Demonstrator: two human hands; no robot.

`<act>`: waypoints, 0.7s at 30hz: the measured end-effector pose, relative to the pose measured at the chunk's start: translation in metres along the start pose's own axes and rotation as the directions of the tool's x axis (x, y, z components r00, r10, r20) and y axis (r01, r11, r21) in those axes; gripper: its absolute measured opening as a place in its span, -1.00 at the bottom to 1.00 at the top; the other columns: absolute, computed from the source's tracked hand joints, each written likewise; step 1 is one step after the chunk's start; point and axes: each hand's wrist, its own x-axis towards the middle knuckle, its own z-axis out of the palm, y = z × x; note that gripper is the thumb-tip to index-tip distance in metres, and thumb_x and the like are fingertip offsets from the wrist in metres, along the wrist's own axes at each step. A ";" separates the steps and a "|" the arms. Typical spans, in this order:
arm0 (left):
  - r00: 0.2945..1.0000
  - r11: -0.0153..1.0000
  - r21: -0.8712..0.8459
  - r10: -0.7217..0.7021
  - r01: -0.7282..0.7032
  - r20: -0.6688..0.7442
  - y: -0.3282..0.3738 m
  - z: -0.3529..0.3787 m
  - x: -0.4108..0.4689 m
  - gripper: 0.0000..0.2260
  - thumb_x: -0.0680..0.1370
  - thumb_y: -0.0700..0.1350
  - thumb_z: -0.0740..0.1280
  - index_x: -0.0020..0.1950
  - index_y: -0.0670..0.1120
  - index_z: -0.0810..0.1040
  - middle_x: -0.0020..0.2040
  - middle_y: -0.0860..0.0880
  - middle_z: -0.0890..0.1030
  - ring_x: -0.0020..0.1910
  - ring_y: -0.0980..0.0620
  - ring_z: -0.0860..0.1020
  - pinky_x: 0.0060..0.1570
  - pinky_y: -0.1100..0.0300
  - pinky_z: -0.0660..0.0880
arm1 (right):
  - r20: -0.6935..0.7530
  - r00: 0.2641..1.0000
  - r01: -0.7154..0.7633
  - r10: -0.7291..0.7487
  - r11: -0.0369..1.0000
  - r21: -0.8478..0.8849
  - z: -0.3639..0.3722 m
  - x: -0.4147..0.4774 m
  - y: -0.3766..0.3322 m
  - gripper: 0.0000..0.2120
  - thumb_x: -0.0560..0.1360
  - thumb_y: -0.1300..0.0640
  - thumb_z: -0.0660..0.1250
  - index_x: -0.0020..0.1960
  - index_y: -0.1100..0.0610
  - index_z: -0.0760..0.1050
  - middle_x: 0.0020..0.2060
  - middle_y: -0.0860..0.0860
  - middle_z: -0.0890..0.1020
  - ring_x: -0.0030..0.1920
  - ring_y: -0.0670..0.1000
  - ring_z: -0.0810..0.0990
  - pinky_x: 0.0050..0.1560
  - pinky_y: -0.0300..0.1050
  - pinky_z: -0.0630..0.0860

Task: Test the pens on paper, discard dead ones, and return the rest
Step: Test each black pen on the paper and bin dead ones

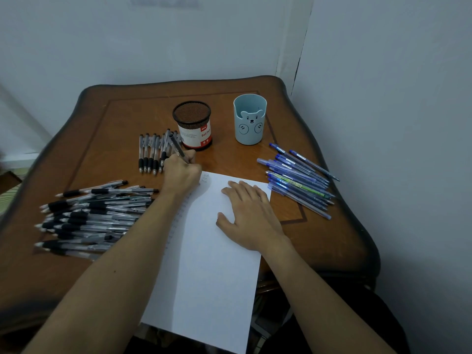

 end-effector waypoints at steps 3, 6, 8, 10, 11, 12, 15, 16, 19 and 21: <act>1.000 1.000 -0.011 0.001 -0.001 -0.014 0.000 0.001 0.001 -0.81 0.33 -0.47 0.22 -0.39 -0.28 0.25 -0.41 -0.16 0.32 -0.34 -0.05 0.27 -0.29 0.08 0.26 | 0.007 1.000 -0.001 0.001 1.000 0.003 0.000 0.000 0.000 -0.42 0.59 -0.17 0.13 0.55 0.03 0.24 0.57 -0.01 0.21 0.58 0.00 0.07 0.56 0.02 -0.09; 1.000 1.000 -0.019 0.021 -0.021 -0.014 0.004 0.000 -0.001 -0.73 0.34 -0.49 0.21 -0.41 -0.18 0.25 -0.41 -0.15 0.29 -0.35 -0.01 0.26 -0.29 0.11 0.24 | 0.007 1.000 -0.004 0.004 1.000 -0.001 0.000 0.001 0.001 -0.43 0.59 -0.18 0.13 0.55 0.03 0.24 0.57 -0.02 0.21 0.58 -0.01 0.07 0.56 0.03 -0.08; 1.000 0.999 -0.033 0.017 -0.018 -0.013 0.003 0.000 -0.001 -0.72 0.34 -0.48 0.21 -0.41 -0.17 0.24 -0.42 -0.14 0.28 -0.35 -0.03 0.26 -0.28 0.10 0.24 | 0.012 1.000 -0.005 0.005 1.000 0.000 0.000 0.001 0.001 -0.42 0.59 -0.18 0.13 0.55 0.03 0.24 0.57 -0.01 0.21 0.58 0.00 0.07 0.56 0.04 -0.08; 1.000 1.000 -0.026 0.017 -0.017 0.000 0.003 0.000 -0.001 -0.71 0.35 -0.48 0.21 -0.42 -0.15 0.23 -0.42 -0.14 0.29 -0.36 -0.05 0.27 -0.29 0.10 0.26 | 0.013 1.000 -0.005 0.005 1.000 -0.003 0.000 0.001 0.001 -0.42 0.59 -0.18 0.13 0.55 0.03 0.24 0.58 -0.01 0.21 0.58 0.00 0.07 0.56 0.04 -0.08; 1.000 0.999 -0.018 0.026 -0.026 0.003 0.004 0.000 -0.001 -0.69 0.36 -0.47 0.21 -0.43 -0.14 0.22 -0.42 -0.14 0.29 -0.36 -0.04 0.27 -0.30 0.11 0.25 | 0.011 1.000 -0.004 0.004 1.000 -0.006 0.000 0.001 0.001 -0.42 0.59 -0.17 0.14 0.55 0.03 0.24 0.57 -0.01 0.21 0.58 0.00 0.07 0.56 0.03 -0.08; 0.999 0.999 -0.012 0.037 -0.037 0.001 0.004 0.000 -0.002 -0.68 0.36 -0.47 0.21 -0.43 -0.13 0.22 -0.43 -0.13 0.29 -0.37 -0.02 0.26 -0.31 0.14 0.24 | 0.009 1.000 -0.004 0.004 1.000 -0.007 0.000 0.001 0.001 -0.42 0.60 -0.17 0.14 0.55 0.03 0.24 0.57 -0.02 0.21 0.58 0.00 0.07 0.56 0.03 -0.08; 0.999 0.999 -0.009 0.046 -0.046 -0.007 0.007 0.001 -0.005 -0.66 0.39 -0.48 0.21 -0.43 -0.12 0.23 -0.43 -0.12 0.29 -0.38 0.03 0.27 -0.34 0.21 0.24 | 0.010 1.000 -0.003 0.003 1.000 -0.005 0.000 0.001 0.001 -0.42 0.60 -0.17 0.14 0.55 0.03 0.24 0.57 -0.02 0.21 0.58 -0.01 0.07 0.56 0.02 -0.09; 0.999 0.999 -0.010 0.043 -0.043 -0.004 0.008 0.001 -0.005 -0.66 0.40 -0.48 0.21 -0.43 -0.12 0.23 -0.43 -0.11 0.29 -0.39 0.04 0.26 -0.34 0.22 0.24 | 0.010 1.000 -0.002 0.002 1.000 -0.006 0.000 0.001 0.001 -0.42 0.59 -0.18 0.13 0.55 0.03 0.24 0.57 -0.01 0.21 0.58 0.00 0.07 0.56 0.02 -0.09; 0.999 0.999 -0.012 0.036 -0.036 -0.004 0.010 0.001 -0.006 -0.65 0.38 -0.49 0.21 -0.44 -0.11 0.22 -0.44 -0.09 0.27 -0.40 0.07 0.23 -0.34 0.23 0.21 | 0.010 1.000 -0.003 0.003 1.000 -0.008 0.000 0.001 0.001 -0.42 0.59 -0.18 0.13 0.55 0.03 0.24 0.57 -0.01 0.21 0.58 0.00 0.08 0.56 0.03 -0.08; 0.999 0.999 -0.013 0.039 -0.039 0.000 0.010 0.001 -0.006 -0.64 0.38 -0.49 0.22 -0.44 -0.11 0.21 -0.46 -0.06 0.26 -0.42 0.09 0.22 -0.37 0.23 0.19 | 0.008 1.000 -0.001 0.001 1.000 -0.002 0.000 0.001 0.001 -0.42 0.59 -0.17 0.14 0.55 0.04 0.24 0.57 -0.01 0.22 0.58 0.00 0.08 0.56 0.03 -0.09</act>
